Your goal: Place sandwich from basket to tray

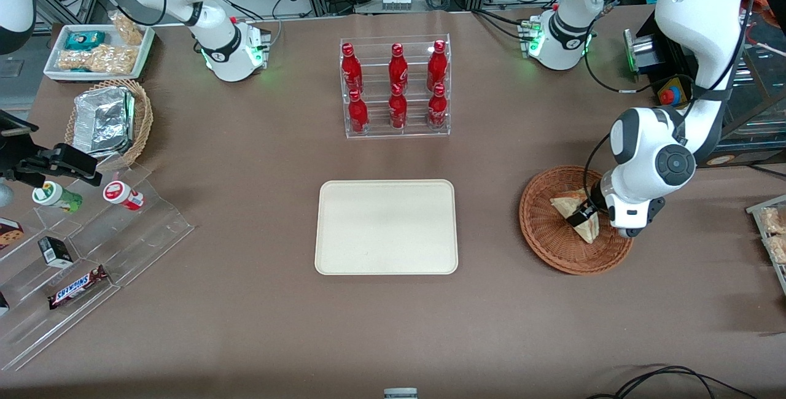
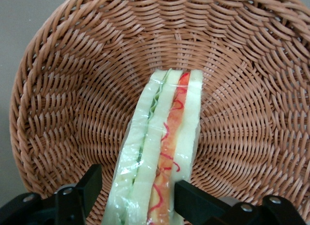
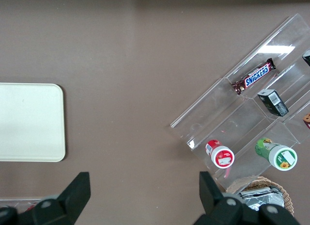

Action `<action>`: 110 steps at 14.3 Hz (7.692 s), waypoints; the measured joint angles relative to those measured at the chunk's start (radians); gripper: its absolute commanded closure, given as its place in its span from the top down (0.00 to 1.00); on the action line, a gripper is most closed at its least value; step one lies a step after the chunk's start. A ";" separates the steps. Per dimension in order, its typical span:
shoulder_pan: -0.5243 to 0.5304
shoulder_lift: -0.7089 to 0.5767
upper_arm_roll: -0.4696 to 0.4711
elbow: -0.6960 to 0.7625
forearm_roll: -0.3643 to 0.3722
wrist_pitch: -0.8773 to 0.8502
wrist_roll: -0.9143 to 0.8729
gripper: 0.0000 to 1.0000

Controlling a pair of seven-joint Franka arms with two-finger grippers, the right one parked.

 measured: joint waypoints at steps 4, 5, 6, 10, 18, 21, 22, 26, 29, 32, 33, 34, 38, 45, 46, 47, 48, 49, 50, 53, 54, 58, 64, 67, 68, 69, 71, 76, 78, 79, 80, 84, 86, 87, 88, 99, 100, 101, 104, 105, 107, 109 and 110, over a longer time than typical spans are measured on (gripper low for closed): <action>-0.003 -0.002 -0.002 0.040 0.000 -0.014 -0.025 0.11; -0.003 -0.004 -0.004 0.067 0.000 -0.047 -0.026 0.09; -0.005 -0.006 -0.005 0.106 0.000 -0.098 -0.026 0.09; -0.018 -0.021 -0.012 0.270 0.001 -0.288 -0.025 0.09; -0.334 0.019 -0.019 0.345 0.114 -0.310 -0.046 0.09; -0.451 0.102 -0.018 0.424 0.146 -0.309 -0.099 0.10; -0.487 0.136 -0.018 0.457 0.160 -0.309 -0.131 0.10; -0.625 0.276 -0.017 0.597 0.266 -0.311 -0.348 0.10; -0.686 0.371 -0.015 0.709 0.308 -0.349 -0.429 0.11; -0.725 0.455 -0.014 0.825 0.309 -0.392 -0.438 0.12; -0.738 0.481 -0.013 0.860 0.310 -0.405 -0.439 0.12; -0.751 0.502 -0.013 0.886 0.310 -0.409 -0.441 0.13; -0.773 0.541 -0.013 0.933 0.311 -0.414 -0.443 0.27; -0.773 0.589 -0.010 0.990 0.326 -0.414 -0.443 0.53; -0.773 0.590 -0.010 0.991 0.327 -0.414 -0.443 0.54; -0.773 0.590 -0.010 0.992 0.327 -0.414 -0.443 0.60; -0.773 0.590 -0.010 0.993 0.327 -0.414 -0.443 0.67; -0.773 0.590 -0.009 0.995 0.327 -0.414 -0.443 0.78; -0.773 0.590 -0.007 0.999 0.327 -0.414 -0.443 0.95; -0.772 0.584 -0.004 1.022 0.327 -0.422 -0.444 1.00; -0.771 0.575 -0.004 1.030 0.327 -0.447 -0.445 1.00; -0.765 0.517 -0.001 1.045 0.321 -0.545 -0.447 1.00; -0.573 0.302 0.008 1.055 0.124 -0.787 -0.160 1.00; -0.436 0.210 0.009 1.054 0.076 -0.937 0.042 1.00; -0.393 0.186 0.009 1.054 0.066 -0.984 0.105 1.00; -0.350 0.165 0.010 1.053 0.060 -1.028 0.172 1.00; -0.263 0.128 0.010 1.053 0.036 -1.108 0.306 1.00; -0.079 0.049 0.011 1.051 -0.008 -1.269 0.498 1.00; -0.054 0.009 0.011 1.018 -0.008 -1.308 0.500 1.00; -0.043 -0.029 0.011 0.967 -0.008 -1.298 0.500 1.00; -0.031 -0.084 0.010 0.890 -0.008 -1.259 0.500 1.00; 0.000 -0.312 0.010 0.615 -0.002 -1.121 0.609 1.00; 0.000 -0.350 0.008 0.595 0.037 -1.105 0.679 1.00; 0.000 -0.356 0.006 0.595 0.050 -1.097 0.695 1.00; 0.000 -0.357 0.003 0.598 0.054 -1.088 0.701 1.00; 0.033 -0.356 -0.086 0.624 0.069 -1.084 0.706 1.00; 0.033 -0.356 -0.087 0.624 0.069 -1.083 0.706 1.00; 0.033 -0.356 -0.088 0.624 0.068 -1.082 0.706 1.00; 0.033 -0.355 -0.091 0.624 0.032 -1.069 0.706 1.00; 0.033 -0.355 -0.091 0.624 0.026 -1.064 0.706 1.00; 0.033 -0.355 -0.091 0.624 0.023 -1.062 0.706 1.00; 0.033 -0.355 -0.091 0.624 0.020 -1.060 0.706 1.00; 0.033 -0.355 -0.091 0.624 0.019 -1.059 0.706 1.00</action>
